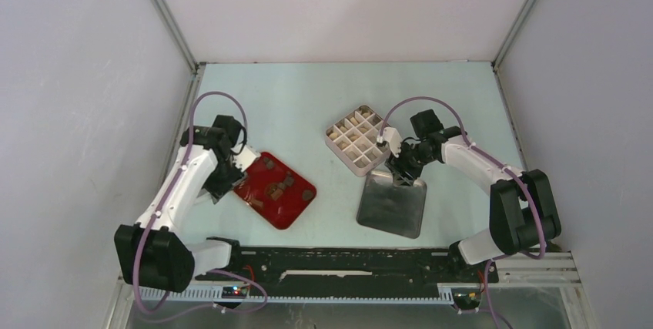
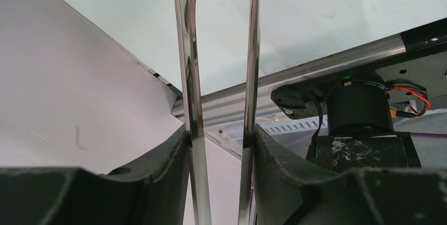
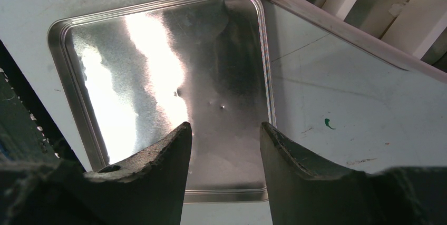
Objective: Pack the chocolate
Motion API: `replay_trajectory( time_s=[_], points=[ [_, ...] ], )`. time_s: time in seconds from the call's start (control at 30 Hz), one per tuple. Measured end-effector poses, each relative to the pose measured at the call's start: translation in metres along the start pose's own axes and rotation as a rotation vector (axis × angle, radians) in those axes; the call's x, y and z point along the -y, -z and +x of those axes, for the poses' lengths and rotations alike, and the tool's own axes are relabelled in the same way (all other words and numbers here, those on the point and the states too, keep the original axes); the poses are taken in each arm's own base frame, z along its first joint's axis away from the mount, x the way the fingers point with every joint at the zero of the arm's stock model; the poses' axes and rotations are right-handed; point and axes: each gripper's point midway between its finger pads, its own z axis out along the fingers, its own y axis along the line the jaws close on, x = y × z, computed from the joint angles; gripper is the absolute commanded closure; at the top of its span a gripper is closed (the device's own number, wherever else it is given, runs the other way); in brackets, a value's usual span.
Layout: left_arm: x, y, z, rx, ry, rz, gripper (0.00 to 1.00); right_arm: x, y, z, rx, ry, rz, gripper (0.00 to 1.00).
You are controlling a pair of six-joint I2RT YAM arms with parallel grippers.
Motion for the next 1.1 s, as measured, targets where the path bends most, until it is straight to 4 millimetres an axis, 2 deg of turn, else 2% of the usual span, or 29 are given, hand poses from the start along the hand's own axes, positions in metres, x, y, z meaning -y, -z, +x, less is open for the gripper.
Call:
replay_trajectory(
  time_s=[0.47, 0.6, 0.67, 0.77, 0.97, 1.1],
  points=[
    [-0.007, -0.028, 0.001, -0.068, 0.024, -0.004, 0.54, 0.0, -0.001, 0.001, -0.005, -0.003, -0.002, 0.47],
    [-0.009, -0.034, -0.002, -0.081, 0.02, -0.004, 0.66, 0.0, -0.001, 0.001, -0.005, -0.004, -0.003, 0.47],
    [-0.01, -0.035, -0.004, -0.077, 0.019, -0.006, 0.78, 0.0, -0.001, 0.001, -0.005, -0.004, -0.003, 0.47],
    [-0.011, -0.036, -0.005, -0.076, 0.011, -0.006, 0.9, 0.0, -0.001, 0.001, -0.006, -0.004, -0.003, 0.47],
    [-0.001, -0.026, -0.007, -0.05, -0.004, 0.069, 0.92, 0.0, -0.001, 0.002, -0.007, -0.005, -0.001, 0.47],
    [0.003, -0.006, -0.029, 0.053, -0.015, 0.118, 0.92, 0.001, -0.001, 0.003, -0.011, -0.006, 0.0, 0.47]
  ],
)
